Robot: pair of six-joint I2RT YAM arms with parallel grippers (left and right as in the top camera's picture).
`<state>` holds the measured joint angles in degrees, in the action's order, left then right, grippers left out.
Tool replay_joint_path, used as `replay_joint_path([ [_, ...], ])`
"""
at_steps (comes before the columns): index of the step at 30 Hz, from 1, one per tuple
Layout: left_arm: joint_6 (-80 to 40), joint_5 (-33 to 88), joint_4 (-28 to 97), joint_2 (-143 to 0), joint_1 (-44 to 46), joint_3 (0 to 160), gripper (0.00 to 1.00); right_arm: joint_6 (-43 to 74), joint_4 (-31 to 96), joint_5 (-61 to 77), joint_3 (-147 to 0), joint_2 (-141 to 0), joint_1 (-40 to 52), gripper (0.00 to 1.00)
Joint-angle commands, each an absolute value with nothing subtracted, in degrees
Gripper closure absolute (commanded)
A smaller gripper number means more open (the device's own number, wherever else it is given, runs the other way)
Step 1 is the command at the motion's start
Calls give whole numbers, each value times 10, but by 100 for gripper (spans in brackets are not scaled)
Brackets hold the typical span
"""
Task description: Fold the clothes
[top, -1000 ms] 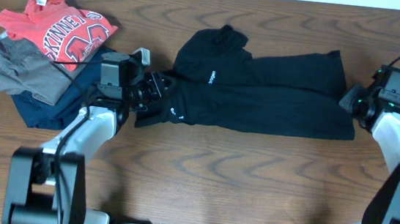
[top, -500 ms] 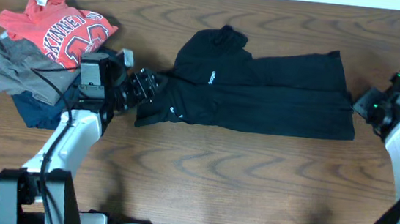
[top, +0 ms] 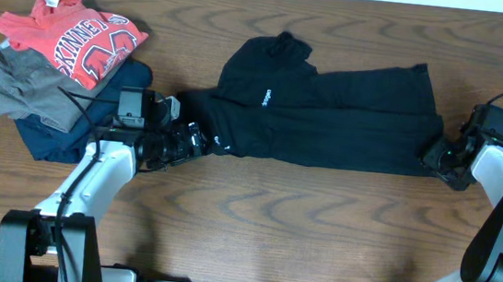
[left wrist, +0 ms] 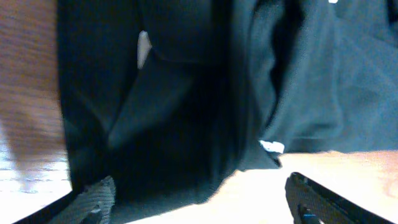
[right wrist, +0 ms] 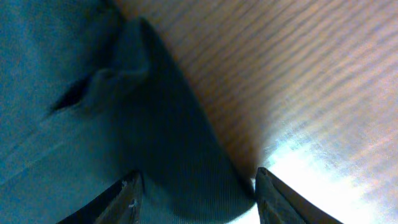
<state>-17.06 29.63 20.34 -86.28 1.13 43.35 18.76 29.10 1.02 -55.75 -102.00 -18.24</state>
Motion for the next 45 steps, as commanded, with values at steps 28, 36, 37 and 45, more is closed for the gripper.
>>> replay_joint_path([
  [28,-122,163,310,-890,32,424,94,262,490,-188,-558,-918,-210,99],
  [36,-122,96,357,-821,32,424,94,292,525,-226,-557,-918,-210,99],
  [37,-122,95,355,-811,32,424,94,292,526,-228,-557,-918,-211,99],
  [45,-122,126,361,-729,32,425,42,291,535,-197,-558,-918,-210,79],
])
